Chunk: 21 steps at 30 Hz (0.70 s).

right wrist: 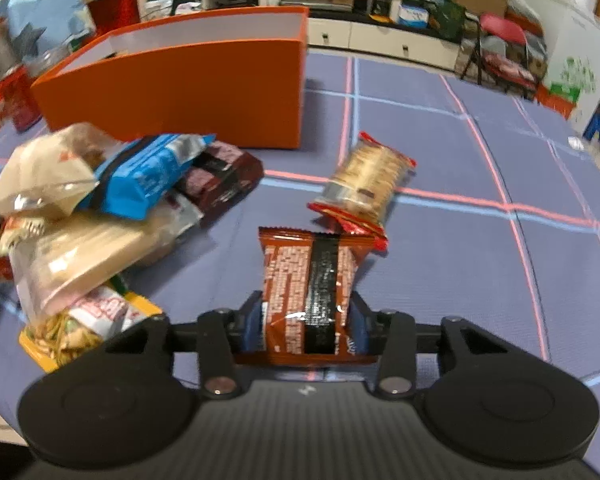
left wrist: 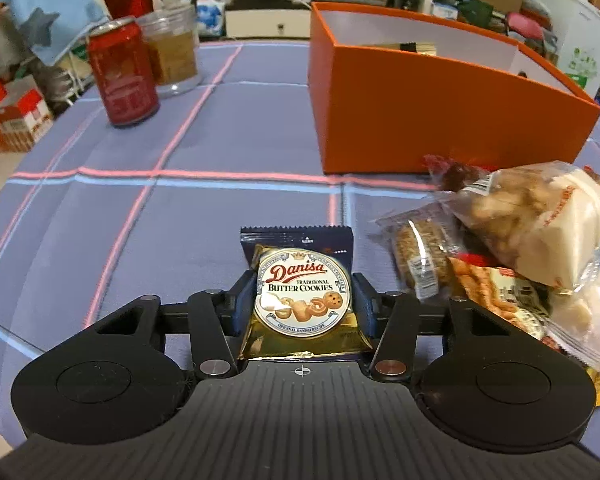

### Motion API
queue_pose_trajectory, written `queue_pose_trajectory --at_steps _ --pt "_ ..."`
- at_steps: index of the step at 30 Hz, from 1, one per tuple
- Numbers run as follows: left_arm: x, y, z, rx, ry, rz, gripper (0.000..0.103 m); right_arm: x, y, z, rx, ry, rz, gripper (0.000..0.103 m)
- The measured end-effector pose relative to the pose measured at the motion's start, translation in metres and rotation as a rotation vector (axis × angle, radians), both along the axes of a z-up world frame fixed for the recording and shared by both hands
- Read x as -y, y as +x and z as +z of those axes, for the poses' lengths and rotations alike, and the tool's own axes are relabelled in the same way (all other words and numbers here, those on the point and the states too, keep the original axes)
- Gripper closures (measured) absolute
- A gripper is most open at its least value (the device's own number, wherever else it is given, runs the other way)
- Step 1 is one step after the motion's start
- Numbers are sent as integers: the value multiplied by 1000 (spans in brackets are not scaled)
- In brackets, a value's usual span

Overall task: Organize snacks
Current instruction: 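Close the left tool on the gold Danisa packet while the right tool grasps the brown wafer packet, then carry both packets over the orange box and open both tools to drop them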

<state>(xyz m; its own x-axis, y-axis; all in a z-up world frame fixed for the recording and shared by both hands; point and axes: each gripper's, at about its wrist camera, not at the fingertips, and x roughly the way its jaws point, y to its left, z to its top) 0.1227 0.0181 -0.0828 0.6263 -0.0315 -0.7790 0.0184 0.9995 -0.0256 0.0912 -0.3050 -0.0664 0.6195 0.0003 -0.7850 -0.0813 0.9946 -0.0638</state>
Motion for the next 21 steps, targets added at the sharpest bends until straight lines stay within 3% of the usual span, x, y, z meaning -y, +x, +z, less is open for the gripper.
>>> queue_pose_trajectory --at_steps 4,10,21 --pt "-2 -3 6 4 -34 0 87 -1 -4 7 26 -5 15 63" --pt "8 -10 20 64 49 -1 87 3 -12 23 96 -1 7 63" --pt "14 -13 32 102 98 22 87 1 -13 34 140 7 6 63"
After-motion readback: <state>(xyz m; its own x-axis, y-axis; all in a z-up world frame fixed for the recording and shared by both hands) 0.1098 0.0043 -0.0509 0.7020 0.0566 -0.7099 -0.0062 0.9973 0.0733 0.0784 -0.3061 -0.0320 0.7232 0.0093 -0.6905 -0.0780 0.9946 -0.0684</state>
